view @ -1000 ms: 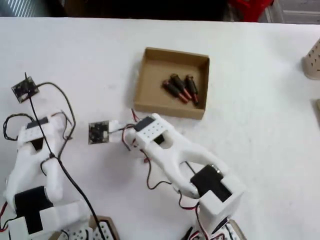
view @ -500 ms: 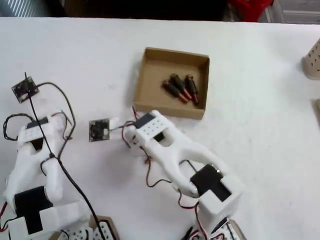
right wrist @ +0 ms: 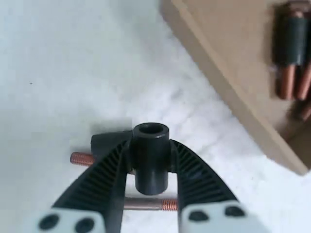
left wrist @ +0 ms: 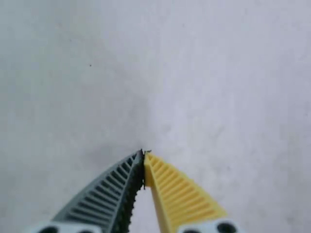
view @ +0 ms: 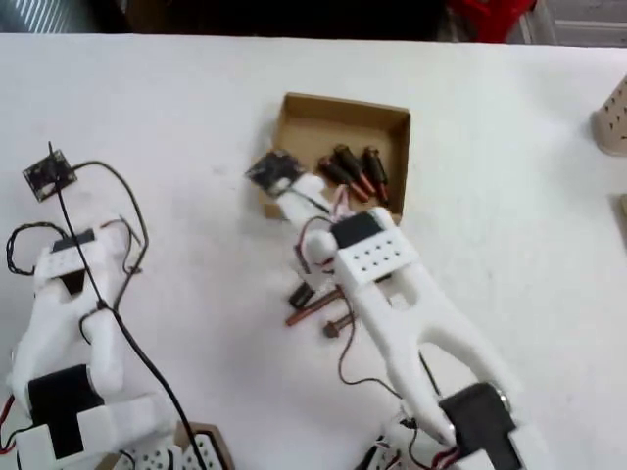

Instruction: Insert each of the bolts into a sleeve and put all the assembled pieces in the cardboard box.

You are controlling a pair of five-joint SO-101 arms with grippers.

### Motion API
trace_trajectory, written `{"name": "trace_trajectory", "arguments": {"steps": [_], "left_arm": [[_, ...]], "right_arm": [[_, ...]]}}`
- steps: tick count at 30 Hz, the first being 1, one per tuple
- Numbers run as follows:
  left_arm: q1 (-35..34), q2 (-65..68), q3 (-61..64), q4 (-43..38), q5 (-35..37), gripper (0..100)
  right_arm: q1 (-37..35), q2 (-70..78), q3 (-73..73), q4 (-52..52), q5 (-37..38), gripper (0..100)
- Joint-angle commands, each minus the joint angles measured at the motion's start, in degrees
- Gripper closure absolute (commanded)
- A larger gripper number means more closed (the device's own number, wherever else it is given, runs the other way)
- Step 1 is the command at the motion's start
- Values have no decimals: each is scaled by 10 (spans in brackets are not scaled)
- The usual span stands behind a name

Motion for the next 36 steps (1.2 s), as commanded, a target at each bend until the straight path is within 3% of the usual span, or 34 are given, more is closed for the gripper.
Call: {"name": "trace_trajectory", "arguments": {"steps": [1, 8, 14, 19, 23, 26, 31, 33, 36], "left_arm": [[18, -2, -28, 10, -18, 979], [89, -7, -25, 59, -135, 979], [167, -60, -19, 152, -226, 978], [294, -131, -18, 222, -260, 980], [457, -211, 34, 216, -260, 980], [535, -254, 67, 173, -255, 977], [552, -256, 55, 149, -265, 976], [554, -255, 42, 143, -307, 972], [584, -227, 32, 142, -325, 913]], "right_arm": [[61, -75, 40, 3, -43, 981], [196, -189, 146, 3, -48, 981], [305, -240, 213, -1, -48, 981], [385, -240, 237, -45, -46, 981], [408, -240, 268, -82, -43, 981], [414, -240, 274, -86, -43, 981], [412, -240, 274, -87, -43, 981], [411, -240, 274, -87, -43, 981], [413, -240, 274, -93, -43, 981]]}}
